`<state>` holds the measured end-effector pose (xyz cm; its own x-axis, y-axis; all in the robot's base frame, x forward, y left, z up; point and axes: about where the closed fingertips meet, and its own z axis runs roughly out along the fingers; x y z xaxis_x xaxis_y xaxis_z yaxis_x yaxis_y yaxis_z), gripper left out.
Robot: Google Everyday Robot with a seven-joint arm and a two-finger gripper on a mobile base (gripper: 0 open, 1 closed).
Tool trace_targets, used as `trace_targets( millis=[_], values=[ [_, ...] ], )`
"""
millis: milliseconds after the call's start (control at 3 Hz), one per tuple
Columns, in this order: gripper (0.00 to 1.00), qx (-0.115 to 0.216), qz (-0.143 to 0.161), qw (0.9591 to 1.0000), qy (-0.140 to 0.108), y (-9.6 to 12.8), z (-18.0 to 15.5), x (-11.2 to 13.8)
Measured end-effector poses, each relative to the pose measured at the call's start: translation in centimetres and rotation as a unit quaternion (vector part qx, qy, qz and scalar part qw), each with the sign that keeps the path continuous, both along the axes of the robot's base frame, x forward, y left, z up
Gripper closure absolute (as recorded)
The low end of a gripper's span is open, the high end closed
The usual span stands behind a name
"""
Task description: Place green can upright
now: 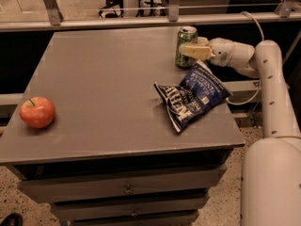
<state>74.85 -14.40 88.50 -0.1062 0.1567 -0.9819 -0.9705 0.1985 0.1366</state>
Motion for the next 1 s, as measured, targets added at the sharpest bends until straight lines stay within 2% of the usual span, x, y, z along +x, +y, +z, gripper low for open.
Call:
trace_targets(
  millis=[333,667,1000],
  values=[
    [0.17,-0.003,-0.011,0.9999,0.009,-1.2,-0.6,-0.4],
    [0.00,-0.031,-0.021,0.9992,0.010,-3.2,-0.1,-1.5],
    [0.00,-0.074,-0.035,0.9966,-0.002,-5.7,1.4,-2.9]
  ],
)
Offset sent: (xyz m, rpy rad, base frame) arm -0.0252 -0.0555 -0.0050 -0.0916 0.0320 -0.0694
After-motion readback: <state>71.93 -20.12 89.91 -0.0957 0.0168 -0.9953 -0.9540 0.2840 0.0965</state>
